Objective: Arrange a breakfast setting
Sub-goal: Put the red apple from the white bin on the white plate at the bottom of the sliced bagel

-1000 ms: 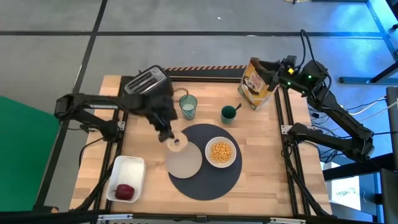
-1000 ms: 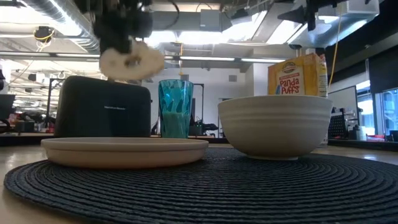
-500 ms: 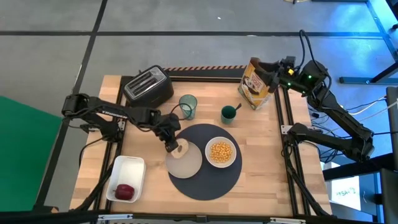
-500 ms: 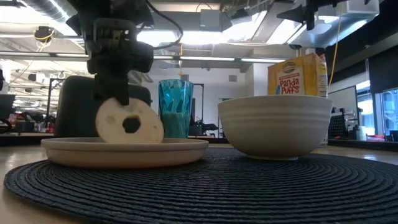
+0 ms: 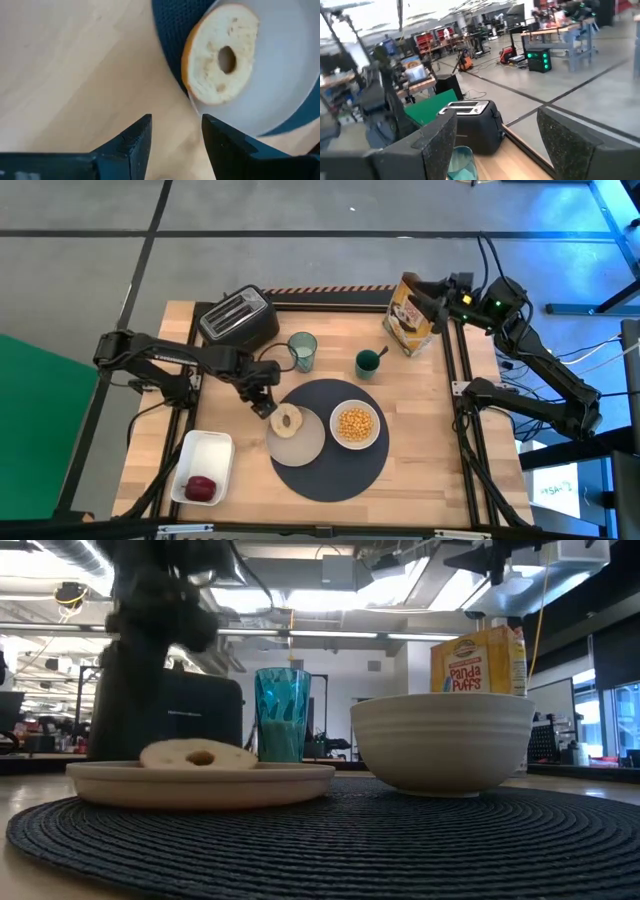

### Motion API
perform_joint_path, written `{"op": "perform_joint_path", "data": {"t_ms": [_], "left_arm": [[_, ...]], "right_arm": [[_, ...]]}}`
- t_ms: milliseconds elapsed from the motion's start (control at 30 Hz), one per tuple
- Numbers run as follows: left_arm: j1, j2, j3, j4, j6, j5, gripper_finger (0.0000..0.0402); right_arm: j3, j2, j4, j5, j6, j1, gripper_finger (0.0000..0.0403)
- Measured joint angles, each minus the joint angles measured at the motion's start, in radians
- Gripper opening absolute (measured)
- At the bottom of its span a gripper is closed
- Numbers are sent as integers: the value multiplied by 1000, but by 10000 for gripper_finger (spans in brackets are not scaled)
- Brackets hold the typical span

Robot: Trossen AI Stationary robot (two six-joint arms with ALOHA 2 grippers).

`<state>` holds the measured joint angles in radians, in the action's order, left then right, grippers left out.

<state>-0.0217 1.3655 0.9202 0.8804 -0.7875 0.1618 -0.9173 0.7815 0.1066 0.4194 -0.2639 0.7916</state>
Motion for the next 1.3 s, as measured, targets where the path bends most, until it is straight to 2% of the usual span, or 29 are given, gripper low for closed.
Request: {"op": "perform_joint_path", "data": {"t_ms": [200, 300, 367, 500, 600, 733, 833, 933, 1100, 1200, 1300], "left_arm": [[35, -45, 154, 226, -73, -94, 167], [51, -64, 213, 227, -120, -155, 166], [62, -68, 242, 223, -140, -153, 166], [119, -66, 271, 306, -279, -16, 166], [229, -65, 271, 350, -415, 90, 166], [400, -65, 271, 332, -577, 151, 166], [505, -65, 271, 312, -655, 154, 168], [595, -65, 271, 263, -610, 117, 175], [708, -63, 268, 241, -472, -37, 202], [721, -63, 248, 264, -404, -81, 223], [722, -63, 215, 237, -346, -81, 240]], "right_arm": [[0, 0, 0, 131, 90, 0, 264], [0, 8, 0, 188, 112, -5, 258], [0, 25, 7, 194, 112, -36, 246], [1, 59, 36, 157, 117, -108, 217], [1, 68, 30, 148, 136, -142, 203], [1, 74, 41, 110, 173, -184, 196], [1, 72, 46, 62, 224, -207, 197], [1, 73, 50, 35, 274, -212, 205], [1, 79, 65, 63, 250, -211, 234], [1, 78, 77, 69, 169, -234, 255], [1, 88, 72, 3, 110, -309, 270]]}}
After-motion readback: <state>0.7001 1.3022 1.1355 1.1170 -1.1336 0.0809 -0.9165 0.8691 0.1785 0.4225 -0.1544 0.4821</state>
